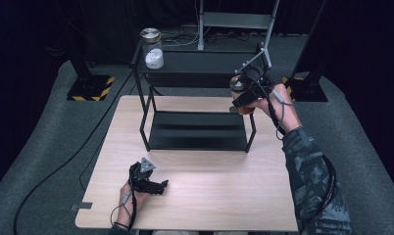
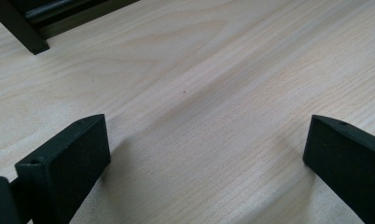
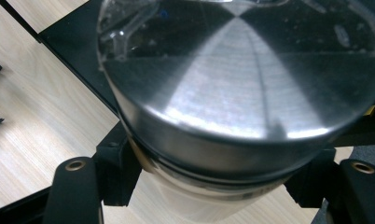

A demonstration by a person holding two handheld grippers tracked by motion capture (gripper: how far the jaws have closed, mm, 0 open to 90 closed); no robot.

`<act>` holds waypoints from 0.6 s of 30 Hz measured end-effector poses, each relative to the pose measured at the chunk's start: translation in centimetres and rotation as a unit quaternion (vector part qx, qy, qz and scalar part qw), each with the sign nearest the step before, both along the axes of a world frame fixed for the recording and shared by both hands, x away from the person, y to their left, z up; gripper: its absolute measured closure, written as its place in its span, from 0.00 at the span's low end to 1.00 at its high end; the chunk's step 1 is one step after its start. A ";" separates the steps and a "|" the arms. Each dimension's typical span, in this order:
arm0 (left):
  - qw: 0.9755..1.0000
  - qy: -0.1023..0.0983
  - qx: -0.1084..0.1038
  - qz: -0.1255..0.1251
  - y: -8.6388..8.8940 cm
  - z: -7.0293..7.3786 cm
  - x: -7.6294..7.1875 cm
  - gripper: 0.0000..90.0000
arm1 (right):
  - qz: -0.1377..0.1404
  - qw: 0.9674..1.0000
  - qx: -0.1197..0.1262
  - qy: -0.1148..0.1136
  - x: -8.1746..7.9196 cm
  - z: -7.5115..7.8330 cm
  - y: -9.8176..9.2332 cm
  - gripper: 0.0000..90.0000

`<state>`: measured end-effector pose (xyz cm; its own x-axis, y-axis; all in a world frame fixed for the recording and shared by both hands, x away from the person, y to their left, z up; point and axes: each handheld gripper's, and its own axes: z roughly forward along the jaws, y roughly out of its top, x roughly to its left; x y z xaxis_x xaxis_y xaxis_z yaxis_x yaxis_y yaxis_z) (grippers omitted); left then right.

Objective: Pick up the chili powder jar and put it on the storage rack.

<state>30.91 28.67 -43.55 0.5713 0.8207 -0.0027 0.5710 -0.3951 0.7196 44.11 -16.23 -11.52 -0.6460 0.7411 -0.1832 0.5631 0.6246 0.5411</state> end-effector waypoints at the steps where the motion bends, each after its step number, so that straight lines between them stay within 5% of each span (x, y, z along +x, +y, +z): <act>1: 1.000 0.000 0.000 0.000 0.0 0.0 0.0 0.00 | 0.000 1.000 0.000 0.000 0.0 0.1 0.1 0.34; 18: 1.000 0.000 0.000 0.000 0.0 0.0 0.0 0.00 | -0.008 1.000 -0.008 -0.001 1.2 2.2 0.9 0.34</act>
<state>30.92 28.67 -43.55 0.5714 0.8206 -0.0026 0.5709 -0.3953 0.7196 45.27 -15.35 -9.36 -0.6336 0.7484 -0.1959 0.5723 0.6239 0.5322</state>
